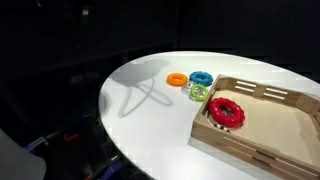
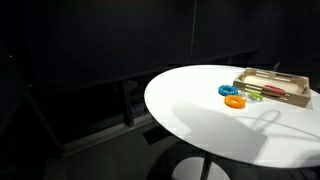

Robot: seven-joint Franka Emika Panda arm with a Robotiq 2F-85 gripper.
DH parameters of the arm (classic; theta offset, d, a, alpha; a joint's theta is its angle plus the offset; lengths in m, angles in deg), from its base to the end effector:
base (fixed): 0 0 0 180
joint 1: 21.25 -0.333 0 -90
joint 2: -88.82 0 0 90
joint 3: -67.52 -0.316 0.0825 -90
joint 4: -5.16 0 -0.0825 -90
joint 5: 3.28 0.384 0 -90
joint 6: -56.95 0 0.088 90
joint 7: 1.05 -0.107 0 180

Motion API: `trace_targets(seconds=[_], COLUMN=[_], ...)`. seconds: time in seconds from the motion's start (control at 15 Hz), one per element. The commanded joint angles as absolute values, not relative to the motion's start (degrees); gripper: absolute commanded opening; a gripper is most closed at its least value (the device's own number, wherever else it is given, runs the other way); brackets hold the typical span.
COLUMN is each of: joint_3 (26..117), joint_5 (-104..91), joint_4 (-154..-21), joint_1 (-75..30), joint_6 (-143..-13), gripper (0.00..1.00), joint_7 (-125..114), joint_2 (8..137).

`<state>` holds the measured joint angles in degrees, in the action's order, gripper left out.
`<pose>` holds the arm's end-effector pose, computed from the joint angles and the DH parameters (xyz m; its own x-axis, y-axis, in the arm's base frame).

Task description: Pick up the orange ring and place it in the wooden tray

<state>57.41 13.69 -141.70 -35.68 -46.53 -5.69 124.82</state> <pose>0.3040 0.1674 0.4577 0.9623 0.2262 -0.1509 0.2020 -0.9662 -0.1601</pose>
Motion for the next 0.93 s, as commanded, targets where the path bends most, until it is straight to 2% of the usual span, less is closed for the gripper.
trace_targets(seconds=[0.0,0.87], joint_3=[57.0,57.5], joint_5=[13.9,12.3], joint_4=[-141.6,-139.3], joint_1=[-35.1,-32.7], joint_6=[-46.4,-46.5], gripper=[1.0,1.0], joint_7=[-5.4,-6.1], joint_2=[124.9,123.3])
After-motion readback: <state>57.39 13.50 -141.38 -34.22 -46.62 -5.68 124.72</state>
